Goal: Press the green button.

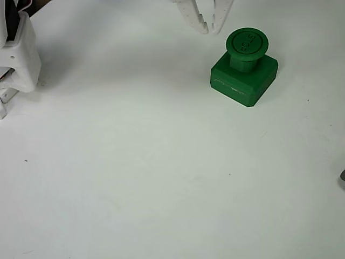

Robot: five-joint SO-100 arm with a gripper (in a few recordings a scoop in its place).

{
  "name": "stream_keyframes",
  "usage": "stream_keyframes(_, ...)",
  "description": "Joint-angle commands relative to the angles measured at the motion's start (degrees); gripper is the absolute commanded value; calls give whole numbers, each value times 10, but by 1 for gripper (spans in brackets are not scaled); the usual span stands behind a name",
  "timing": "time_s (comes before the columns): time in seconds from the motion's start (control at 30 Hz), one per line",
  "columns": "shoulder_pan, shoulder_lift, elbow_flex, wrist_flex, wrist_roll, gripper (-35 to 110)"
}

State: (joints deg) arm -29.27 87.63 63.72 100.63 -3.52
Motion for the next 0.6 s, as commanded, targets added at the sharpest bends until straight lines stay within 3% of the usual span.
stream_keyframes(0.0, 3, 152, 67, 12, 14, 0)
stream_keyframes(0.3, -15, 308, 209, 11, 35, 0)
stream_keyframes(0.57, 2, 432, 335, -60, -14, 0)
